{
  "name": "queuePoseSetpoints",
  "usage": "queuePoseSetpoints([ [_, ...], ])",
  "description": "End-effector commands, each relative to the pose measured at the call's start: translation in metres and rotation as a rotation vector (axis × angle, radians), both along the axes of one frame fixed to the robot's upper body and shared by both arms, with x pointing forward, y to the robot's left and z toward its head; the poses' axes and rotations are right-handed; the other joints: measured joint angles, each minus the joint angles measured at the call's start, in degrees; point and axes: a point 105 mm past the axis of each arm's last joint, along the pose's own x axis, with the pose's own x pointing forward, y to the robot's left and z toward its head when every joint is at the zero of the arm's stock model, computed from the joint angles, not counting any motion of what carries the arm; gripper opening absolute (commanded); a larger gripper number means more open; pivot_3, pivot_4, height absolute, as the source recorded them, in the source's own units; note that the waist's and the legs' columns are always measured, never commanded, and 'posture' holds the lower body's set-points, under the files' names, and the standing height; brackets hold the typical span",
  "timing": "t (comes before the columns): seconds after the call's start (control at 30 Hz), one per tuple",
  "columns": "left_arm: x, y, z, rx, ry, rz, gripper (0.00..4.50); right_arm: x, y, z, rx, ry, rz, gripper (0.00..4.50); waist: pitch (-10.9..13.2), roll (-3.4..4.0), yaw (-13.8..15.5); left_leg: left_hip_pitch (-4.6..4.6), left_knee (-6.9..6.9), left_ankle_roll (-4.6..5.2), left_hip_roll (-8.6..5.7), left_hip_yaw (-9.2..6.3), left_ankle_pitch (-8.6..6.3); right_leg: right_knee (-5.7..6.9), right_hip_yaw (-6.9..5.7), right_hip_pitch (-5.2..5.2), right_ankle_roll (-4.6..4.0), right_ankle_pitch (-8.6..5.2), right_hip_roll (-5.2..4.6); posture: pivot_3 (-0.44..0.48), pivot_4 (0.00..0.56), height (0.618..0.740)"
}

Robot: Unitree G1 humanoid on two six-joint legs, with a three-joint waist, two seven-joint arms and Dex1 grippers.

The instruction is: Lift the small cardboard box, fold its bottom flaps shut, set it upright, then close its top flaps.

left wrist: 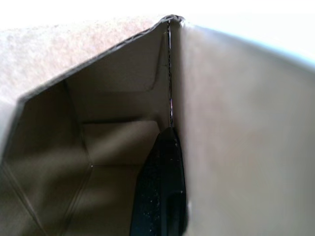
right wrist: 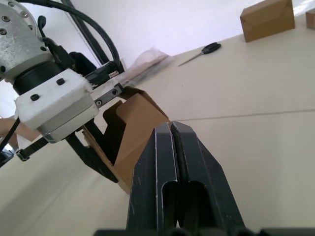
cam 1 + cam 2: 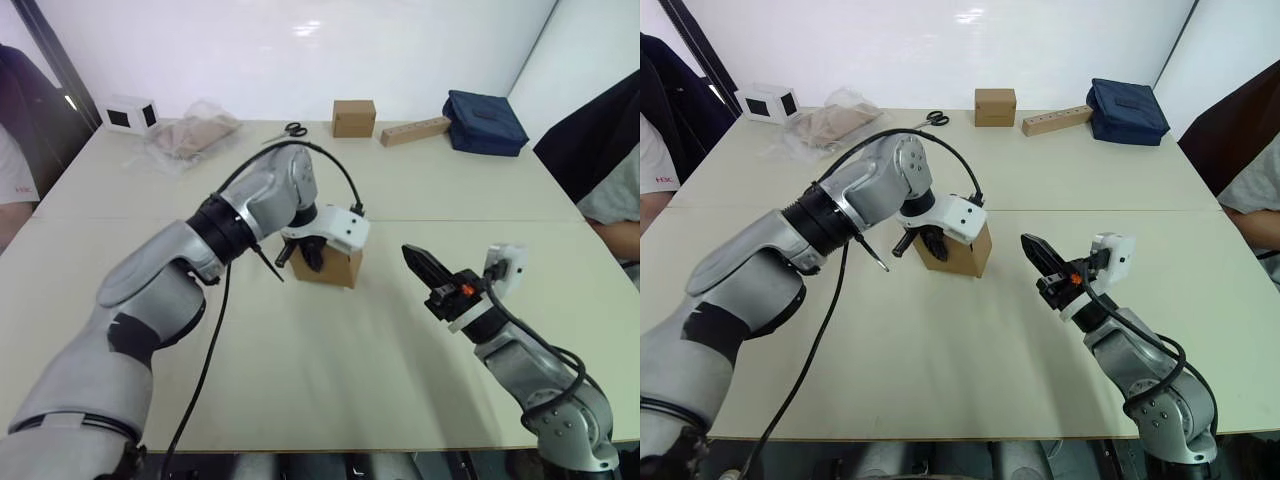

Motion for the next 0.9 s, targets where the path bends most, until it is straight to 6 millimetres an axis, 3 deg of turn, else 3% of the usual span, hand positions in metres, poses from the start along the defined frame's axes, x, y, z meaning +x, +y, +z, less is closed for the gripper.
queuePoseSetpoints([
  [0.03,-0.008,-0.011,0.009,-0.036,-0.008,-0.035,0.54,-0.004,0.002,0.012,0.003,-0.059,-0.003,0.0,0.0,0.0,0.0,0.01,0.0,0.0,0.0,0.0,0.0,0.01,0.0,0.0,0.0,0.0,0.0,0.0,0.15,0.74],
  [0.07,-0.009,-0.014,0.01,-0.048,0.001,-0.023,0.69,-0.004,0.002,0.011,-0.004,-0.055,-0.008,0.0,0.0,0.0,0.0,0.02,0.0,0.0,0.0,0.0,0.0,0.02,0.0,0.0,0.0,0.0,0.0,0.0,0.15,0.74],
  [0.2,-0.014,-0.024,0.018,-0.089,0.018,-0.01,2.26,-0.002,0.002,0.009,-0.011,-0.045,-0.012,0.0,0.0,0.0,0.0,0.06,0.0,0.0,0.0,-0.02,0.0,0.07,-0.01,0.02,0.01,0.0,0.02,0.0,0.15,0.74],
  [0.37,-0.019,-0.036,0.049,-0.183,0.03,-0.029,4.31,0.0,0.002,0.01,-0.02,-0.038,0.006,0.0,0.0,0.0,-0.1,0.08,0.0,0.0,0.0,-0.01,0.0,0.09,0.0,0.02,0.02,0.01,0.03,0.0,0.15,0.74],
  [0.47,-0.023,-0.044,0.097,-0.322,0.061,-0.001,4.42,0.002,0.003,0.011,-0.032,-0.039,0.017,0.0,0.0,0.0,-0.1,0.07,0.01,0.0,0.0,-0.02,0.0,0.09,0.0,0.02,0.02,0.01,0.04,0.0,0.15,0.74],
  [0.57,-0.022,-0.037,0.123,-0.425,0.09,0.004,4.42,0.003,0.003,0.012,-0.04,-0.045,0.018,0.0,0.0,0.06,-0.2,0.1,0.0,0.0,-0.01,-0.01,0.0,0.08,0.0,0.02,0.06,-0.02,0.04,0.0,0.15,0.74],
  [0.67,-0.014,-0.023,0.129,-0.498,0.108,0.033,4.42,0.005,0.003,0.012,-0.055,-0.048,0.013,0.0,-0.1,0.15,-0.2,0.28,-0.04,0.05,0.0,-0.01,-0.03,0.13,0.02,0.13,0.15,-0.06,0.06,0.0,0.15,0.74],
  [0.83,-0.001,0.002,0.12,-0.741,0.244,0.103,4.42,0.007,0.008,0.012,-0.091,-0.054,0.017,0.0,-0.1,0.16,-0.3,0.29,0.01,0.04,0.03,-0.02,-0.02,0.27,0.02,0.1,0.13,-0.05,0.09,0.0,0.15,0.74],
  [0.9,0.015,0.009,0.111,-0.849,0.243,0.194,3.92,0.009,0.007,0.014,-0.114,-0.069,-0.001,0.0,-0.1,0.15,-0.2,0.28,0.02,0.03,0.02,-0.01,-0.02,0.29,0.02,0.1,0.18,-0.02,0.07,0.0,0.15,0.74],
])
